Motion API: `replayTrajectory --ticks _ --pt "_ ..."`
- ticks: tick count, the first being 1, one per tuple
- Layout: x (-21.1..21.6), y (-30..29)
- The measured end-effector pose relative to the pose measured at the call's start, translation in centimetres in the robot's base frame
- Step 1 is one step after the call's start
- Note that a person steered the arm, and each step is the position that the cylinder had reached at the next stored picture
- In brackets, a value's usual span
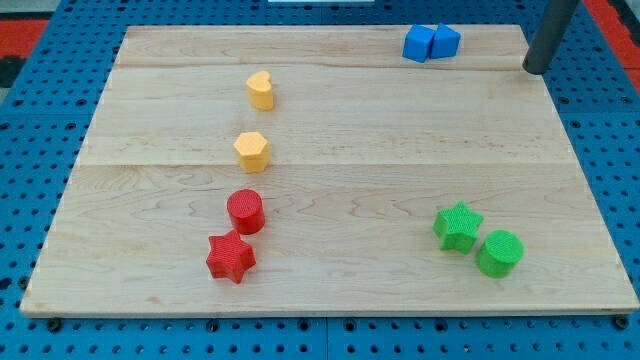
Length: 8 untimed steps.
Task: Slide the hexagon towards the top left side of the board
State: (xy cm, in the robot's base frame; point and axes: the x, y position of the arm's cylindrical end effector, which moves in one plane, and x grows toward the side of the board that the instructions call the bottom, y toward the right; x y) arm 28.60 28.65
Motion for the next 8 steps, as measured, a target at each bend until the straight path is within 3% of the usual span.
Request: replayTrajectory --ticks 4,5,6,7,8 --pt "-1.4 0.5" --pt "1.3 -4.4" --pt "5.1 -14.1" --pt "12.4 -20.1" --pt "13.6 -29.2"
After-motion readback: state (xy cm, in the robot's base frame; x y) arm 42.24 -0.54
